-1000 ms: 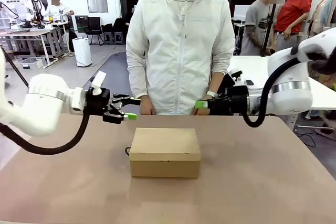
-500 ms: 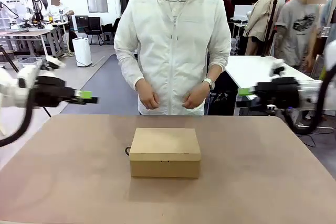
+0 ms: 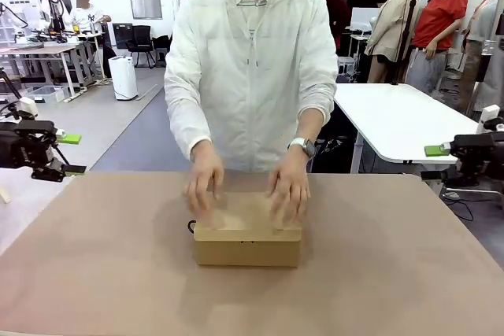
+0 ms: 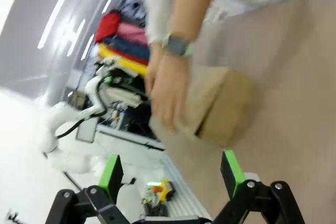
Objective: Pack the items into the box.
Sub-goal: Close the Mailer Box.
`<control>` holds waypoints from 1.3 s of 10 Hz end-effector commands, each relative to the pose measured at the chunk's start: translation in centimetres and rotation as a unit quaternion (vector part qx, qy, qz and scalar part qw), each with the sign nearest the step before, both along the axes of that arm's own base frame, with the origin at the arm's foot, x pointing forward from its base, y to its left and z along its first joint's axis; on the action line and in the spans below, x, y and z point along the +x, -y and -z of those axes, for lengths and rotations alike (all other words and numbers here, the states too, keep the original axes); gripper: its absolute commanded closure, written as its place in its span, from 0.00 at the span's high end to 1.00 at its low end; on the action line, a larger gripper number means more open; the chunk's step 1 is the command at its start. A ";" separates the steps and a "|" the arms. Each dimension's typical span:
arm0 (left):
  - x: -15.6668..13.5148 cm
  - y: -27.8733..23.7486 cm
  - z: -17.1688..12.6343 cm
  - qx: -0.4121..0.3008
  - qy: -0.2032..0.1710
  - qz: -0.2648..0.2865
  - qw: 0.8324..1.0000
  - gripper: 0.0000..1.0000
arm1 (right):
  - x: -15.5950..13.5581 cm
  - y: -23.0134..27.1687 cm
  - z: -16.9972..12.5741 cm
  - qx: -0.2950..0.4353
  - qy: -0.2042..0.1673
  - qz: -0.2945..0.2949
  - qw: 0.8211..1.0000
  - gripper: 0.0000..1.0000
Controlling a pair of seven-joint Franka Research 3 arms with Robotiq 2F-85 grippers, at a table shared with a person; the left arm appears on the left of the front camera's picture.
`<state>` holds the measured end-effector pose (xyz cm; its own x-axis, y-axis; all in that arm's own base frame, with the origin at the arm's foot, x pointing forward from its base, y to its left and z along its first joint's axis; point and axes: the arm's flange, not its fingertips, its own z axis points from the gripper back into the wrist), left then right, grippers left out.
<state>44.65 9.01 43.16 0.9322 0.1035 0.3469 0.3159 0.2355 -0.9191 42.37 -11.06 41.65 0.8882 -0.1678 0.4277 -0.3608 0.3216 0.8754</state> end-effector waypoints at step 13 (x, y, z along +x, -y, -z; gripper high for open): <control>-0.1 1.0 -0.5 -0.006 0.015 0.016 1.000 1.00 | -0.5 -0.6 -0.4 0.029 0.003 -0.025 0.999 1.00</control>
<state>44.80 7.92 43.53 0.9306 0.0797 0.3572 0.3318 0.2275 -0.9155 41.99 -10.39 41.91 0.8953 -0.1438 0.4217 -0.3755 0.2656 0.8879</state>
